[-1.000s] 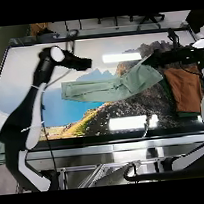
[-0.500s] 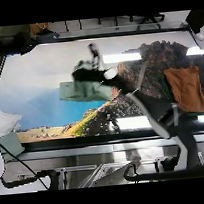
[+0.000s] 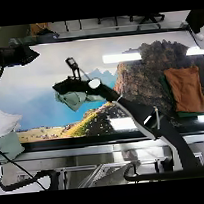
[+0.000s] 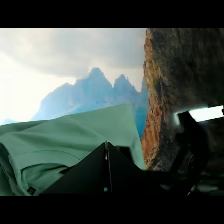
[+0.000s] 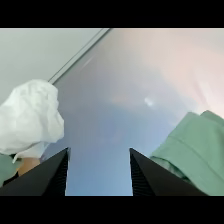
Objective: Fold the shirts.
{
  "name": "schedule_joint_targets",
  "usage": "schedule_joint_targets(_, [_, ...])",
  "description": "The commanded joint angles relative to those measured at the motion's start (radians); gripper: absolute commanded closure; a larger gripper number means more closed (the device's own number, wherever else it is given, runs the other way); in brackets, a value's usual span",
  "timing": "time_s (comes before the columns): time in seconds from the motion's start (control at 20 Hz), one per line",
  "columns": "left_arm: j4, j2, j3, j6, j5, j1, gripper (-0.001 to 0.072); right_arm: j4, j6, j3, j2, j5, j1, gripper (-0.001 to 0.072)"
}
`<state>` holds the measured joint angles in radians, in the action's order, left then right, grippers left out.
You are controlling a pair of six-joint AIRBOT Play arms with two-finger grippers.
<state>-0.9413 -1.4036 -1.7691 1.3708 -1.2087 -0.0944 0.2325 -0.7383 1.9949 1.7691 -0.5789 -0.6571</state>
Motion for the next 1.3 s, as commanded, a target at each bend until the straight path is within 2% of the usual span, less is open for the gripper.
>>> schedule_joint_targets(0.0, [0.002, 0.002, -0.024, -0.008, -0.051, -0.026, 0.0696, 0.339, -0.398, 0.007, -0.093, -0.280, 0.190, 0.0274])
schedule_joint_targets(0.1, [0.002, 0.002, -0.037, -0.008, -0.094, -0.040, 0.0696, 0.503, -0.599, 0.007, -0.114, -0.458, 0.333, 0.0175])
schedule_joint_targets(0.2, [0.003, 0.002, -0.039, -0.008, -0.121, -0.046, 0.0696, 0.568, -0.666, 0.006, -0.093, -0.606, 0.439, 0.0176])
schedule_joint_targets(0.4, [0.022, 0.002, -0.039, -0.008, -0.175, -0.043, 0.0696, 0.568, -0.669, 0.000, 0.005, -0.672, 0.494, 0.0175])
schedule_joint_targets(0.55, [0.052, 0.002, -0.039, -0.009, -0.186, -0.043, 0.0696, 0.544, -0.664, 0.000, 0.079, -0.671, 0.472, 0.0176])
schedule_joint_targets(0.75, [0.051, 0.001, -0.039, -0.009, -0.186, -0.043, 0.0696, 0.430, -0.596, 0.000, 0.135, -0.652, 0.429, 0.0180])
schedule_joint_targets(1.0, [0.051, 0.001, -0.039, -0.010, -0.185, -0.043, 0.0696, 0.416, -0.593, 0.000, 0.153, -0.607, 0.387, 0.0189])
schedule_joint_targets(1.05, [0.051, 0.001, -0.039, -0.010, -0.185, -0.043, 0.0696, 0.408, -0.592, 0.000, 0.156, -0.607, 0.381, 0.0207])
schedule_joint_targets(1.1, [0.051, 0.001, -0.039, -0.010, -0.185, -0.043, 0.0696, 0.378, -0.573, 0.000, 0.157, -0.610, 0.377, 0.0391])
schedule_joint_targets(1.15, [0.051, 0.001, -0.039, -0.010, -0.185, -0.043, 0.0696, 0.317, -0.533, 0.005, 0.155, -0.628, 0.376, 0.0654])
schedule_joint_targets(1.2, [0.051, 0.001, -0.039, -0.010, -0.185, -0.043, 0.0696, 0.261, -0.507, 0.011, 0.146, -0.646, 0.381, 0.0692])
schedule_joint_targets(1.25, [0.051, 0.001, -0.039, -0.010, -0.185, -0.043, 0.0696, 0.231, -0.498, 0.022, 0.123, -0.655, 0.391, 0.0692])
